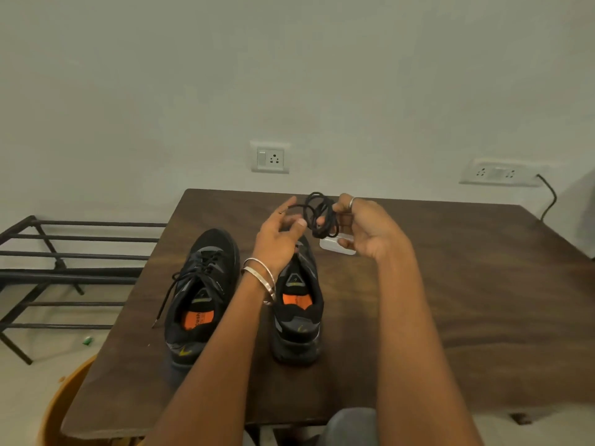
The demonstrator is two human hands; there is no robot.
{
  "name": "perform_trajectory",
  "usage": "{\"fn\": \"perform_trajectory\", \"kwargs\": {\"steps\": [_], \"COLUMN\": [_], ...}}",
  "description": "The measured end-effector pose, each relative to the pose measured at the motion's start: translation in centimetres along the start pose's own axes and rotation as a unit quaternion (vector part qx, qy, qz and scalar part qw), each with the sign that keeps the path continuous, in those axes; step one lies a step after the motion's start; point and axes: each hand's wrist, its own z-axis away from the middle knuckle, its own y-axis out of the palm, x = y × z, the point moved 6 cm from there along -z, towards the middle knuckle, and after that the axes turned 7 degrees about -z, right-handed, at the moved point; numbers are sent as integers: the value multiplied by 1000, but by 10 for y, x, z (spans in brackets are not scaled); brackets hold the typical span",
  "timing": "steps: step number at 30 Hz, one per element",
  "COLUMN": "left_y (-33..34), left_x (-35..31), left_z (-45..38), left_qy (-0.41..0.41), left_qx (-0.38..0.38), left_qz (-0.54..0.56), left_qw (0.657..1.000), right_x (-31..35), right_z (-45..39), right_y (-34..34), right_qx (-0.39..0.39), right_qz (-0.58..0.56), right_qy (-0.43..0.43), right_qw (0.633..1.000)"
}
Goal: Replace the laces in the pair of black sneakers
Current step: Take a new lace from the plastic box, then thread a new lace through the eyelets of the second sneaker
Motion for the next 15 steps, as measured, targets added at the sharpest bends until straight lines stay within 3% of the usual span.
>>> {"fn": "perform_trajectory", "kwargs": {"steps": [9, 12, 15], "left_y": [-9, -10, -16], "left_x": [1, 5, 9], "left_z": [5, 3, 2], "left_qy": [4, -11, -43], "left_qx": [17, -9, -86], "left_qz": [6, 0, 5], "left_qw": [1000, 1000, 995], "right_x": [-27, -30, -33], "right_z": [6, 4, 7], "right_y": [-5, -6, -12], "right_qx": [-93, -88, -94], "right_qz": [16, 7, -33], "right_qy": [-6, 3, 25], "right_qw": [996, 996, 995]}}
